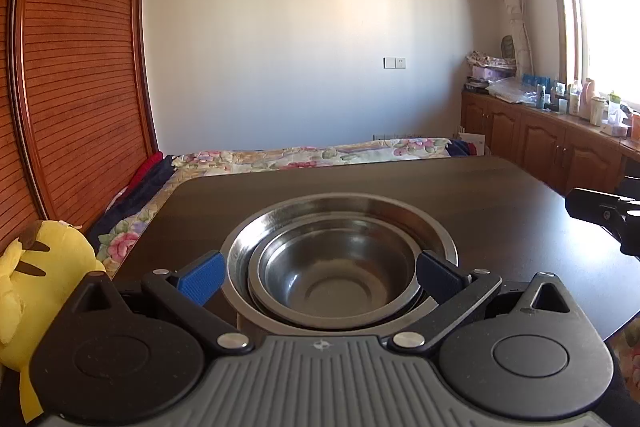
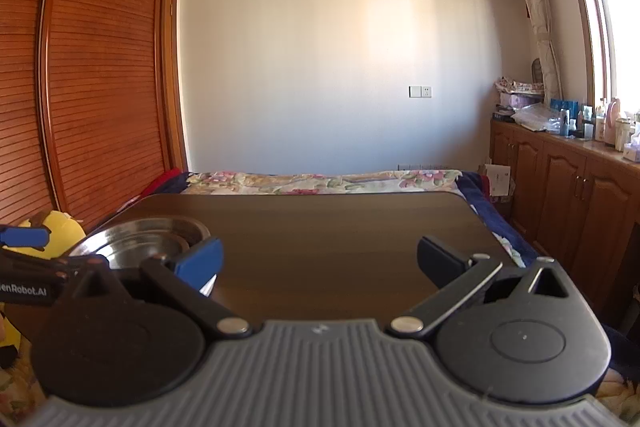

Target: Organize plates and bowls

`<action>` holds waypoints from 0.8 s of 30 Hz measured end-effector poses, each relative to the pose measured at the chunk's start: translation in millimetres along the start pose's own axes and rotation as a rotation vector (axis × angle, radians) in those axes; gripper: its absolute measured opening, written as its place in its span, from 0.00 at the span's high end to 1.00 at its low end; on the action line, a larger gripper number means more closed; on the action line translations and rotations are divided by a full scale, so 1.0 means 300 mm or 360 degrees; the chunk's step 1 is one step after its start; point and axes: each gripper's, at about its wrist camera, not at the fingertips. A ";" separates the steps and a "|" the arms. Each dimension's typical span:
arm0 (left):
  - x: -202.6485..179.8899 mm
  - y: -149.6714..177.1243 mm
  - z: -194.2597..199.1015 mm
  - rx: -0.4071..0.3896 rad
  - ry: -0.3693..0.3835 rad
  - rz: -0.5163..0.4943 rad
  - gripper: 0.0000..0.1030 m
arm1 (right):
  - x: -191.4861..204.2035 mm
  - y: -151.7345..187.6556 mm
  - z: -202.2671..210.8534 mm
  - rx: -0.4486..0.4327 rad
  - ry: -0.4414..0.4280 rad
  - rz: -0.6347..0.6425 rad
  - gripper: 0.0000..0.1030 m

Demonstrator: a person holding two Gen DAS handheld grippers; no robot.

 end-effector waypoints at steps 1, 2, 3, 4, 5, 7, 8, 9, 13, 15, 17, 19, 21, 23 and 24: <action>0.001 0.001 -0.002 0.0004 0.0000 -0.0001 0.00 | 0.000 0.000 -0.002 0.0004 0.0002 0.0000 0.00; 0.002 0.001 -0.002 0.0006 -0.0001 -0.0001 0.00 | 0.001 0.002 -0.002 0.0006 0.0003 0.0000 0.00; 0.002 0.002 -0.002 0.0006 -0.0001 0.0000 0.00 | 0.002 0.001 -0.001 0.0006 0.0005 -0.0002 0.00; 0.003 0.002 -0.001 0.0006 0.0000 0.0001 0.00 | 0.001 -0.003 -0.002 0.0006 0.0004 -0.0001 0.00; 0.002 0.003 -0.002 0.0005 -0.0002 0.0001 0.00 | 0.001 -0.004 0.001 0.0003 0.0005 -0.0003 0.00; 0.002 0.003 -0.002 0.0004 -0.0003 0.0000 0.00 | 0.001 -0.008 0.004 -0.0009 0.0010 -0.0002 0.00; 0.004 0.004 -0.004 0.0003 -0.0003 0.0001 0.00 | 0.000 -0.009 0.005 -0.0012 0.0012 0.0000 0.00; 0.005 0.005 -0.003 0.0001 -0.0003 0.0001 0.00 | 0.001 -0.010 0.004 -0.0011 0.0013 -0.0001 0.00; 0.002 0.005 0.001 -0.0003 -0.0005 0.0002 0.00 | 0.000 -0.006 0.000 -0.0007 0.0016 -0.0007 0.00; 0.002 0.003 0.001 -0.0004 -0.0007 0.0000 0.00 | -0.003 -0.005 -0.001 -0.0003 0.0016 -0.0009 0.00; 0.003 0.002 0.002 -0.0005 -0.0006 0.0001 0.00 | -0.002 -0.004 -0.002 0.0001 0.0018 -0.0009 0.00; 0.002 0.002 0.002 -0.0005 -0.0007 0.0000 0.00 | -0.005 -0.005 -0.006 0.0008 0.0018 -0.0012 0.00; 0.002 0.003 0.002 -0.0002 -0.0007 0.0000 0.00 | -0.004 -0.003 -0.007 0.0010 0.0020 -0.0009 0.00; 0.001 0.002 0.004 -0.0003 -0.0009 0.0000 0.00 | -0.004 -0.006 -0.009 0.0011 0.0017 -0.0012 0.00; 0.000 0.000 0.006 -0.0004 -0.0010 0.0000 0.00 | -0.003 -0.006 -0.009 0.0012 0.0015 -0.0013 0.00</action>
Point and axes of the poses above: each gripper's, at about its wrist camera, not at the fingertips, and z roughly against the way its jaws point, x to its left, y to its underside, and after that the axes turned 15 degrees about -z, right-handed
